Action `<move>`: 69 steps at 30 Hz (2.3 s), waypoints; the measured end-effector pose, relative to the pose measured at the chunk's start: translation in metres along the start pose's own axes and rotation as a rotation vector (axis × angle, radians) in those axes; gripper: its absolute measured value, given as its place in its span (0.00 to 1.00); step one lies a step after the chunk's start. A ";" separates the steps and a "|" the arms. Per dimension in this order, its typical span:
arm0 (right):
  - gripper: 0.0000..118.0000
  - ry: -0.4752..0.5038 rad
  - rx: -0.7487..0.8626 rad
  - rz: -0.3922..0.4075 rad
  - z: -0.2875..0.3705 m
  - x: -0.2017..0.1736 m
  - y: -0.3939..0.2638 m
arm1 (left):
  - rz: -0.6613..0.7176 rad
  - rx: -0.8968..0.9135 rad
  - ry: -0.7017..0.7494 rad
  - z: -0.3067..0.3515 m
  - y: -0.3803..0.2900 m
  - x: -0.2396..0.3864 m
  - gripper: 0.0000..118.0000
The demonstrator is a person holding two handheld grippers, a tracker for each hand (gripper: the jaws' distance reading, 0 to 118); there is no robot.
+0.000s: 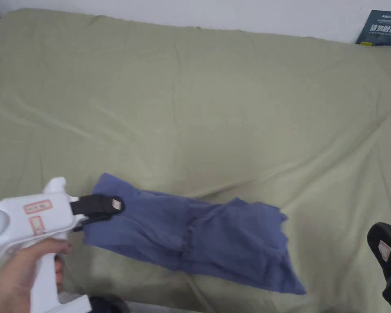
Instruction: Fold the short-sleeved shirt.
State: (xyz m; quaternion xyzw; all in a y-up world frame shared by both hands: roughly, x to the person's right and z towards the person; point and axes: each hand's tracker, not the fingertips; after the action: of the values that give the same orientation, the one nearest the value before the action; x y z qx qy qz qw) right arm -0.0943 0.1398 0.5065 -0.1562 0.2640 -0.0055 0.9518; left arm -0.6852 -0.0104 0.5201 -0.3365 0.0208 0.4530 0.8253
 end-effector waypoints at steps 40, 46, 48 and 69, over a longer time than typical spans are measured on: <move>0.00 0.024 -0.066 -0.067 0.009 0.017 -0.021 | -0.364 -0.113 0.031 -0.128 -0.158 0.169 0.19; 0.00 0.156 -0.185 -0.076 -0.038 0.003 -0.016 | -0.243 -0.130 -0.008 -0.137 -0.173 0.171 0.16; 0.00 0.269 -0.271 -0.117 -0.076 -0.007 -0.020 | -0.305 -0.075 -0.072 -0.100 -0.157 0.171 0.16; 0.00 0.430 -0.581 -0.668 -0.240 -0.003 -0.139 | 0.157 -0.253 -0.299 -0.098 -0.084 0.027 0.81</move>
State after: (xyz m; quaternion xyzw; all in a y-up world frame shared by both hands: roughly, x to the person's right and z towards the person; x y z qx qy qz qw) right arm -0.2073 -0.0630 0.3549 -0.4868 0.3807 -0.2688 0.7388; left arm -0.5786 -0.0772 0.4801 -0.3637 -0.1329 0.5601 0.7324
